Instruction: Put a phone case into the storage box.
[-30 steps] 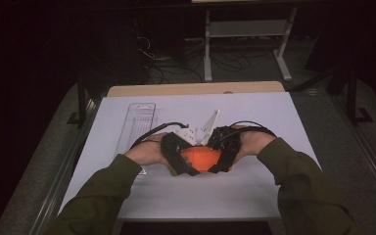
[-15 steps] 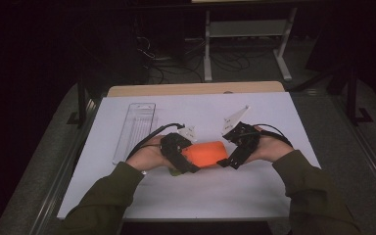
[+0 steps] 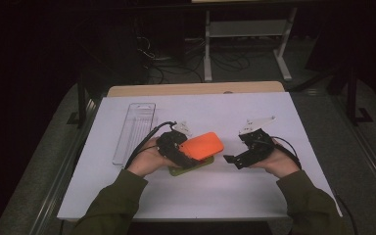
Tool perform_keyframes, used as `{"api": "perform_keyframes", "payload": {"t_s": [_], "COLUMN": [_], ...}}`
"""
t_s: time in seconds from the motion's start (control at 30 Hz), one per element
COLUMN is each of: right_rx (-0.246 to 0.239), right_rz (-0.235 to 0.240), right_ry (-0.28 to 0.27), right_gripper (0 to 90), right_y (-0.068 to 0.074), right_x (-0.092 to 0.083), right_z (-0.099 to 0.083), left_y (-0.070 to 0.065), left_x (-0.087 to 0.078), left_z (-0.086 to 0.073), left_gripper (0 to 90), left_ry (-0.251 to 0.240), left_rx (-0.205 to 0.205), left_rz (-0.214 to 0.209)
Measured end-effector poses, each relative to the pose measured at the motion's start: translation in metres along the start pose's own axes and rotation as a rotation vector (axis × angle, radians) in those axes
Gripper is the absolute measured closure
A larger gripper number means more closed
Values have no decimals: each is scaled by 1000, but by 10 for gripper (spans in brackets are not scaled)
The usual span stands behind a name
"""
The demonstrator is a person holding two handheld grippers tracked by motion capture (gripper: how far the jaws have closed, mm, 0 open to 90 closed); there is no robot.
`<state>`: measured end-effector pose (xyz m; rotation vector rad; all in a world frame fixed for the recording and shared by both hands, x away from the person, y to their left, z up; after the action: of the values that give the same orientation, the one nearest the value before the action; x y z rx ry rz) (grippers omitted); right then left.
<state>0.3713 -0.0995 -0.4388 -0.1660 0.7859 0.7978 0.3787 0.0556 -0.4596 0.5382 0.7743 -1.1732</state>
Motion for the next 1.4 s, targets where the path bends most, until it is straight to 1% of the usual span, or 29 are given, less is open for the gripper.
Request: {"api": "perform_keyframes", "payload": {"t_s": [0.03,0.07,0.13,0.17,0.2,0.23,0.27,0.3,0.33,0.37,0.4,0.47,0.5,0.57,0.63,0.8,0.9,1.07,1.13,1.17,1.2,1.23,1.33,1.4], "right_rx": [19,32,55,66,78,89,89,92,99,95,88,78,67,53,48,-20,-67,-106,-141,-157,-183,-183,-227,-253], "right_rz": [-12,-24,-59,-70,-76,-104,-104,-113,-119,-122,-131,-138,-149,-149,-156,-195,-223,-244,-256,-263,-278,-278,-299,-323], "right_ry": [-16,-25,-57,-61,-62,-71,-71,-80,-83,-85,-89,-90,-83,-82,-96,-104,-107,-127,-131,-129,-139,-139,-149,-146], "right_gripper": [60,60,61,59,57,56,53,52,52,48,47,42,43,43,45,44,39,39,39,41,44,44,45,45], "right_y": [0,-1,-2,-2,-2,-3,-3,-3,-2,-2,-2,-1,-1,0,0,-4,-5,-4,-3,-3,-2,-2,-2,-2], "right_x": [0,0,0,1,2,4,4,6,7,9,11,15,17,19,20,20,21,21,21,20,20,20,19,19], "right_z": [-1,-3,-7,-10,-13,-18,-18,-20,-22,-23,-24,-27,-28,-29,-28,-28,-28,-26,-25,-25,-24,-24,-23,-23], "left_y": [0,0,2,2,1,1,2,0,0,-1,-2,-3,-3,-3,-3,-3,-3,-3,-3,-4,-4,-3,-3,-3], "left_x": [0,0,-1,-1,-2,-2,-3,-2,-2,-2,-1,0,0,0,0,-1,-2,-2,-1,-1,-1,-1,-1,-1], "left_z": [0,-2,-5,-5,-6,-7,-9,-7,-7,-6,-5,-5,-5,-5,-5,-5,-6,-7,-7,-6,-7,-7,-7,-7], "left_gripper": [159,159,159,159,159,159,159,159,159,159,159,159,158,159,158,158,159,158,158,158,159,159,159,159], "left_ry": [-15,-10,-7,-18,-24,-18,-2,-18,-16,-22,-27,-25,-23,-21,-21,-18,-15,-6,-2,-10,-7,-4,-5,-8], "left_rx": [-22,-33,-36,-46,-59,-54,-35,-60,-57,-64,-58,-59,-57,-54,-54,-55,-46,-42,-35,-42,-37,-35,-36,-38], "left_rz": [0,-3,5,4,-10,-12,-12,-14,-13,-19,-18,-21,-20,-22,-23,-24,-27,-27,-26,-27,-28,-27,-24,-26]}}
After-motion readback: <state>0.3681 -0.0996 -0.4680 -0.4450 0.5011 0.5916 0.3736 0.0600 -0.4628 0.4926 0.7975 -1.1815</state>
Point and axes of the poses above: each handheld gripper's, and its own axes: x roughly forward along the jaws, z roughly out of its top, y roughly to its left, the point moved 10 cm from there along x, roughly forward along the jaws, and after that the axes turned 8 degrees about x, right-handed, at the moved point
